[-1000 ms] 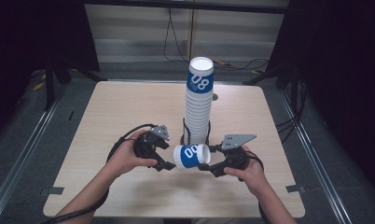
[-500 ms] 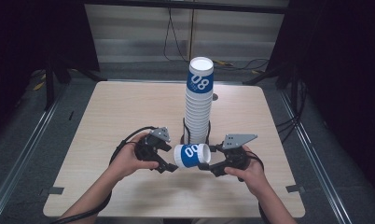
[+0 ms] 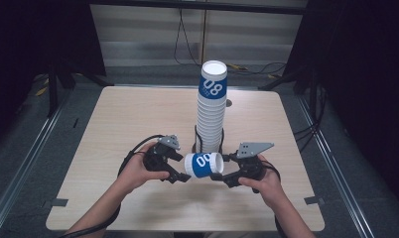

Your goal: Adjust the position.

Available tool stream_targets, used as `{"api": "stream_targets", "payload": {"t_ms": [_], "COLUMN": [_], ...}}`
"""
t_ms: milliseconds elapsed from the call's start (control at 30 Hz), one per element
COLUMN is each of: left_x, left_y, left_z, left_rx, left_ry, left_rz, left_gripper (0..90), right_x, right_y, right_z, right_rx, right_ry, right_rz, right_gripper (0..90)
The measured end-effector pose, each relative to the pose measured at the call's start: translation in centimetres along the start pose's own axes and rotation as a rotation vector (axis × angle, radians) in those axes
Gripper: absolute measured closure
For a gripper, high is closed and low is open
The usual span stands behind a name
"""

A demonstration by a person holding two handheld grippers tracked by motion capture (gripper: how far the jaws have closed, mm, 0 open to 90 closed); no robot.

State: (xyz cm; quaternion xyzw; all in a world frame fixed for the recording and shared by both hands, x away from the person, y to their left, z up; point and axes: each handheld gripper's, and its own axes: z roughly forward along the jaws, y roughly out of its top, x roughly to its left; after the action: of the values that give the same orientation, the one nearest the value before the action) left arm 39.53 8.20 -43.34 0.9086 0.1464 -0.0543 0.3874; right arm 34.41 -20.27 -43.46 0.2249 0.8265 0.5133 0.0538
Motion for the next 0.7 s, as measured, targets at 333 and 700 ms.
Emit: {"api": "stream_targets", "payload": {"t_ms": [333,700], "left_x": [-0.27,-0.24], "left_y": [0.27,0.06], "left_z": [0.43,0.59], "left_rx": [0.004,-0.004], "left_ry": [0.003,0.005], "left_rz": [0.008,0.056], "left_gripper": [15.5,12.8], "right_x": [0.07,0.21], "right_y": [0.00,0.01], "right_z": [0.12,0.17], "right_rx": [-0.002,0.003], "right_ry": [0.006,0.013], "right_rz": [-0.003,-0.010], "right_gripper": [29.2,29.3]}}
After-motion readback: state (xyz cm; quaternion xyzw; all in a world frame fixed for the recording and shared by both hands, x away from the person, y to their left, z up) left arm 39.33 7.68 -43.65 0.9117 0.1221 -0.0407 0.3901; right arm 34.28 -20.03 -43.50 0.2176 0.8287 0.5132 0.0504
